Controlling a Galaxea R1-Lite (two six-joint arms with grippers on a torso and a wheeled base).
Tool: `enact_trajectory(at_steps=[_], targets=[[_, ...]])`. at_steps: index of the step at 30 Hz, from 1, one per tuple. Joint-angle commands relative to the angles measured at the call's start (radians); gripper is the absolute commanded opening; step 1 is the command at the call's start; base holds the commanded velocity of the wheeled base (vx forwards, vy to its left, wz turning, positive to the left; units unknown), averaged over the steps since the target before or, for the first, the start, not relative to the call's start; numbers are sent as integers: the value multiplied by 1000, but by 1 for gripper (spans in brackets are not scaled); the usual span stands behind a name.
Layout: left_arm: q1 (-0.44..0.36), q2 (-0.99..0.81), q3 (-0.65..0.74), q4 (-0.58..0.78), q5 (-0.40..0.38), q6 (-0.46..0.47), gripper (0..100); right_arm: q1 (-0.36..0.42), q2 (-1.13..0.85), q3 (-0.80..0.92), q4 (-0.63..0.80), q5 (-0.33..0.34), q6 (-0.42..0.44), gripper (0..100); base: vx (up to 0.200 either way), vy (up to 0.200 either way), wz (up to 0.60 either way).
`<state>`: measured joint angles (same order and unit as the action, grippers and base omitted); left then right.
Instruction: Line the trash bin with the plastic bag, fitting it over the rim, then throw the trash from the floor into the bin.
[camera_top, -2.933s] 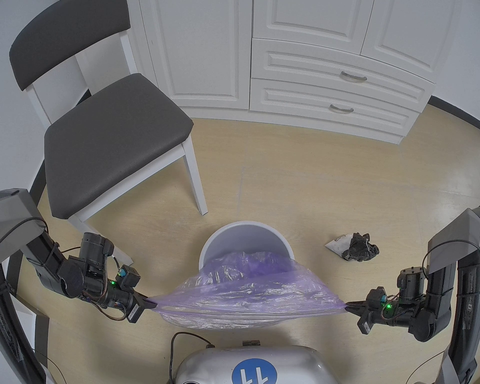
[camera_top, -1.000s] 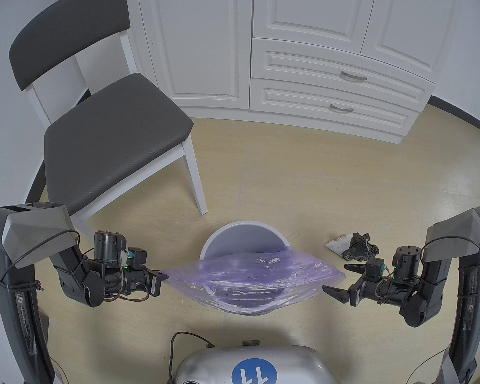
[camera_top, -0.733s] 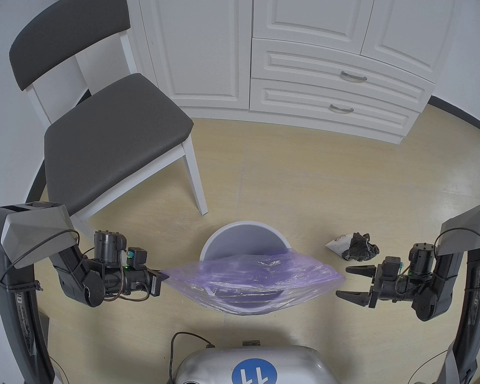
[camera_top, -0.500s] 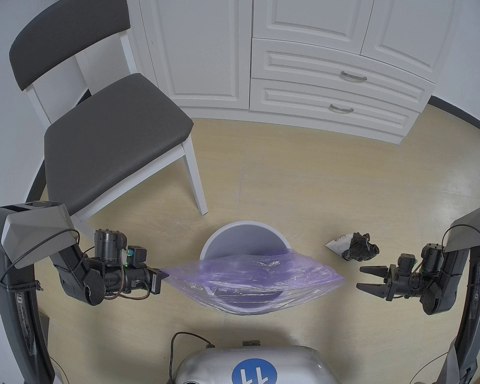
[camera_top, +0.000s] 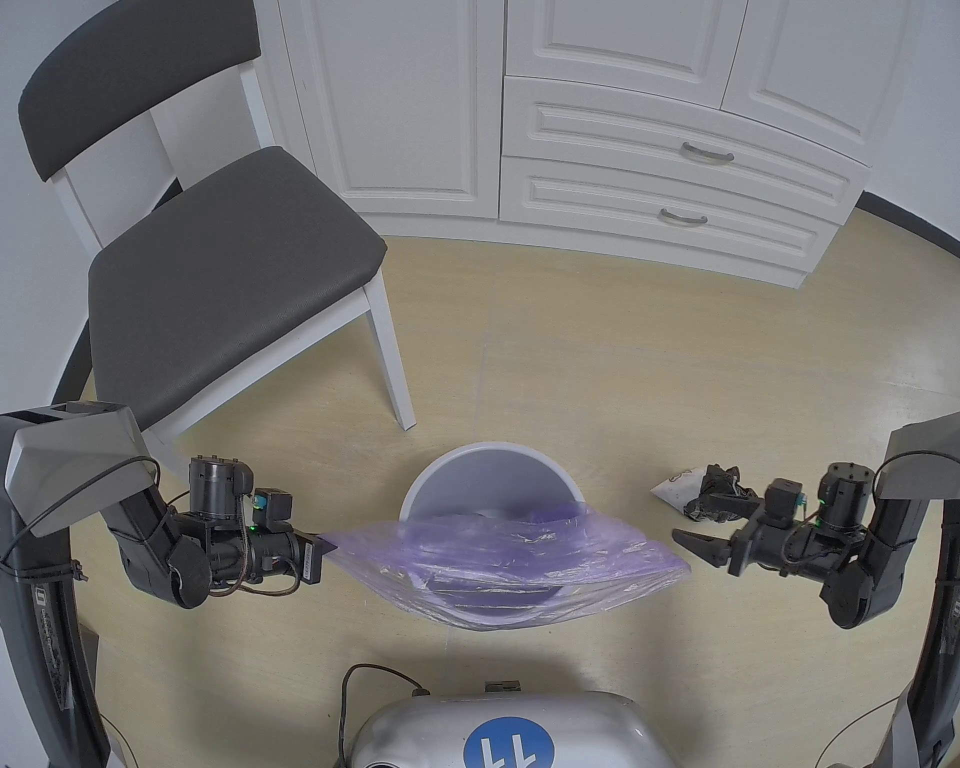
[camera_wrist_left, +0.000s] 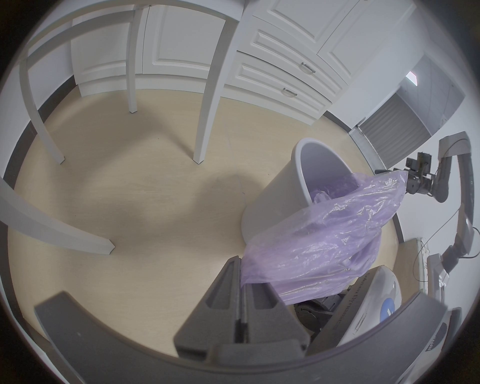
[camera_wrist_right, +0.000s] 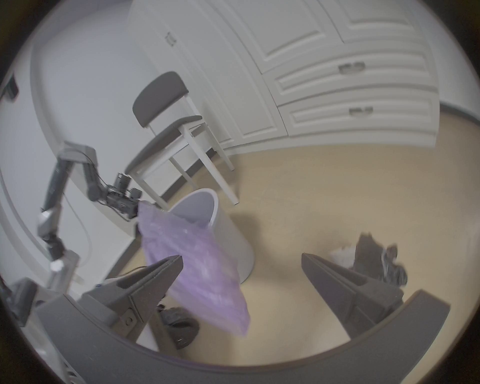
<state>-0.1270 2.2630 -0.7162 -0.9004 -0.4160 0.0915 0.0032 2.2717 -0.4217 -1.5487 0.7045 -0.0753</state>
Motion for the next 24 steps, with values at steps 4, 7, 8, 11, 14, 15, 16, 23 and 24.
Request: enact_trajectory(at_steps=[4,7,8,11,14,15,16,23,24], targets=[[4,-10,9,-9,0,-10,0,587,-475,-229,558,-734,-308,100,0,0,0],[4,-19,11,-5,0,-12,0,672,-500,-281,702,-798,-428,100,0,0,0],[4,-19,11,-6,0,-15,0,682,-498,-287,717,-800,-463,100,0,0,0],[6,-19,11,-9,0,-27,100,695,-486,-293,728,-807,-567,100,0,0,0],[18,-19,7,-11,-1,-27,100,733,-460,-279,728,-807,-670,100,0,0,0],[20,-19,6,-11,-3,-27,100,748,-449,-270,728,-809,-689,100,0,0,0],[21,-19,7,-11,-3,-27,100,758,-442,-264,728,-809,-692,100,0,0,0],[24,-16,4,-11,-3,-27,100,776,-376,-247,716,-803,-707,100,0,0,0],[24,-16,4,-11,-3,-27,100,776,-373,-246,716,-803,-707,100,0,0,0]])
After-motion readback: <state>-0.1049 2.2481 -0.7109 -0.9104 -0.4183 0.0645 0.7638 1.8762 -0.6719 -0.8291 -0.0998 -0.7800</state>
